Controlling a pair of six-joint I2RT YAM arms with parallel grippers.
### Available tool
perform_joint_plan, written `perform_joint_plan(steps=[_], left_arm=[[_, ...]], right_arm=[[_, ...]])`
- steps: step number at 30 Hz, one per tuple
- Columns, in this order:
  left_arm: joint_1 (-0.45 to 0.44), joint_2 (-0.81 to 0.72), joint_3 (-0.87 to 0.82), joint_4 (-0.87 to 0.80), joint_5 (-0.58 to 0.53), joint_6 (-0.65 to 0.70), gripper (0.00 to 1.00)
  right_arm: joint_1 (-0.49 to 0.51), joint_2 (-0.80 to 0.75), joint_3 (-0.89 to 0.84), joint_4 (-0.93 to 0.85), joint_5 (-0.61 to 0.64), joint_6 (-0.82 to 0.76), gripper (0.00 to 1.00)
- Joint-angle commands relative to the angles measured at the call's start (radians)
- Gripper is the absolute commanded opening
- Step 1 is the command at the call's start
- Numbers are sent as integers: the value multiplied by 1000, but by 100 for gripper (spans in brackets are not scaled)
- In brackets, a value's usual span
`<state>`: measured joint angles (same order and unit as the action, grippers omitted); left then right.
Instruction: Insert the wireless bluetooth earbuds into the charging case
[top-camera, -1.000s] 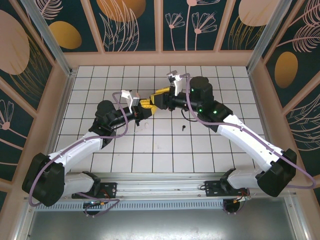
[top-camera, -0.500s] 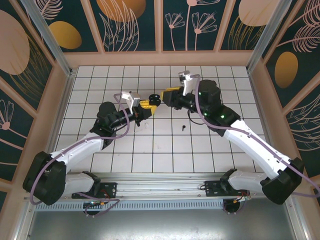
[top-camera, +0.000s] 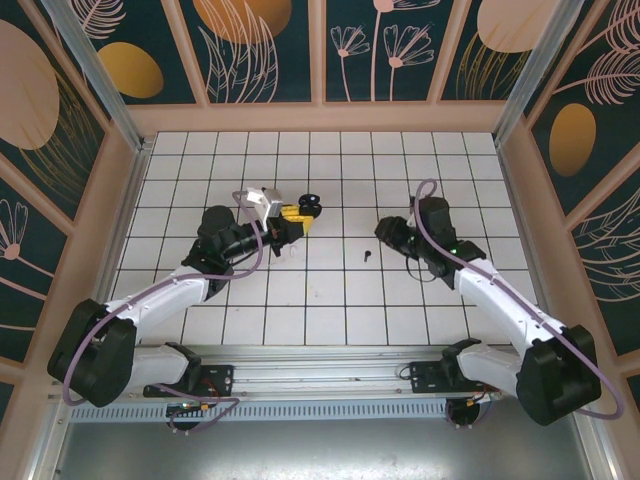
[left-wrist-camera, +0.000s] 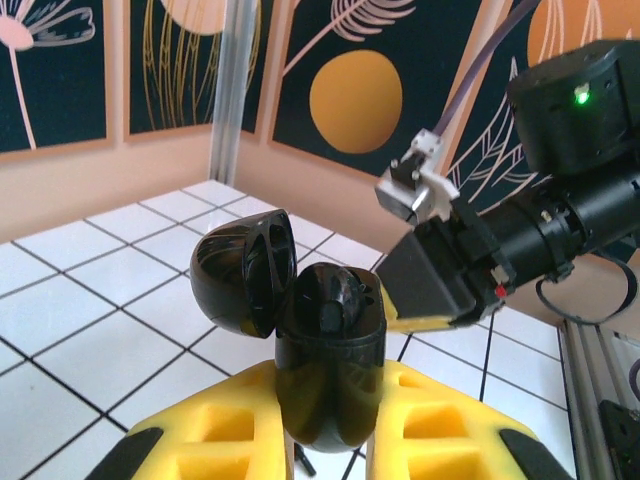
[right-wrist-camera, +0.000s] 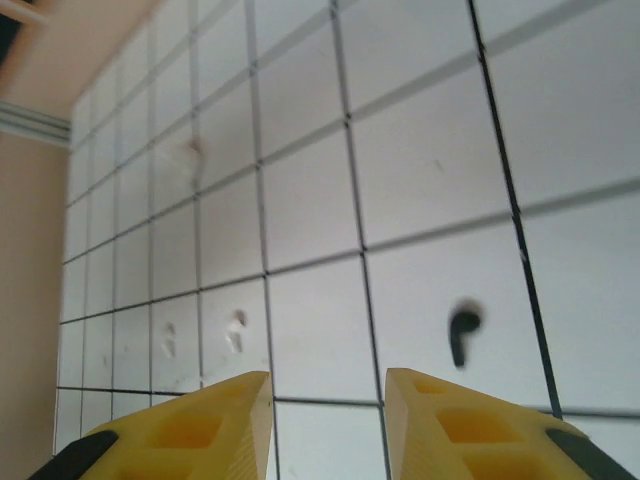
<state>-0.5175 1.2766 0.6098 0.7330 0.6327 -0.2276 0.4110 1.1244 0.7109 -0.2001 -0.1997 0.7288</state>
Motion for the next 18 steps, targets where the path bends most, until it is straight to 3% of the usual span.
perform_joint_plan(steps=[1,7,18], left_arm=[[-3,-5,-13,-21,-13,29,4],[-4,-14,-37,-27,-6,40,4],[-4,-5,-41,-19,5,33,4]], right_arm=[[-7,26,-58,15,-41,88,34],[-1,96,-108,34,-67,117,29],[31,253,-37,33,-23,88,30]])
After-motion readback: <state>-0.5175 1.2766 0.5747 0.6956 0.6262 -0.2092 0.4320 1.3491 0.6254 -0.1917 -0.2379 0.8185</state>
